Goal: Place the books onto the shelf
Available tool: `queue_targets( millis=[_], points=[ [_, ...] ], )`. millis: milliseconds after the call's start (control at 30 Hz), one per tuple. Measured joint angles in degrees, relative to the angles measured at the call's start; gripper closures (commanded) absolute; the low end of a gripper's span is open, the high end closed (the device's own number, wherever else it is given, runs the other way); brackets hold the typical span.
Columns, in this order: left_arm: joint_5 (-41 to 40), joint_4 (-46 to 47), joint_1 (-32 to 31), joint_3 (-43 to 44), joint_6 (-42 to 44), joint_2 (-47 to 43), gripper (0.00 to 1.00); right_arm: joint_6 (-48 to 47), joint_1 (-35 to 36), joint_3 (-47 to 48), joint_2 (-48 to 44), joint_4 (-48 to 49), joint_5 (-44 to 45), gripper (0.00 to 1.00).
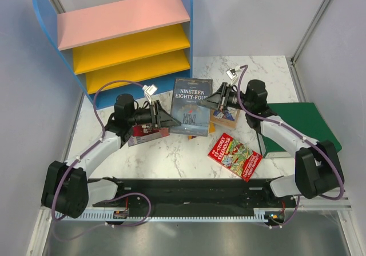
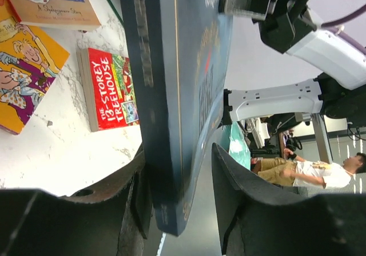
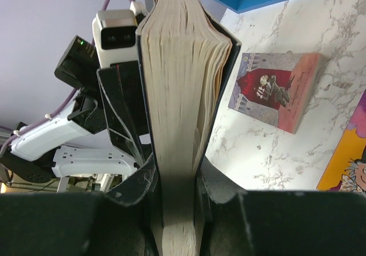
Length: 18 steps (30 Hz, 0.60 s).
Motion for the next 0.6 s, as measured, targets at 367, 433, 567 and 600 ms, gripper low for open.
queue_targets(
  millis=[367, 433, 567, 600],
  points=[
    [-0.13, -1.90, -0.11, -1.36, 0.11, -2.03, 0.98, -0.04, -0.85, 3.21, 3.15, -0.85, -1.31, 0.97],
    [-0.07, -1.97, -0.11, -1.36, 0.04, -2.08, 0.98, 0.04, -0.87, 3.39, 3.56, -0.79, -1.57, 0.87],
    [-0.52, -2.64, -0.13, -1.36, 0.04, -2.60, 0.98, 0.02, -0.90, 3.87, 3.85, -0.94, -1.81, 0.45],
    [-0.57, -3.23, -0.15, -1.36, 0.09, -3.08, 0.98, -0.04, -0.92, 3.93, 3.87, -0.90, -1.25, 0.41]
  ],
)
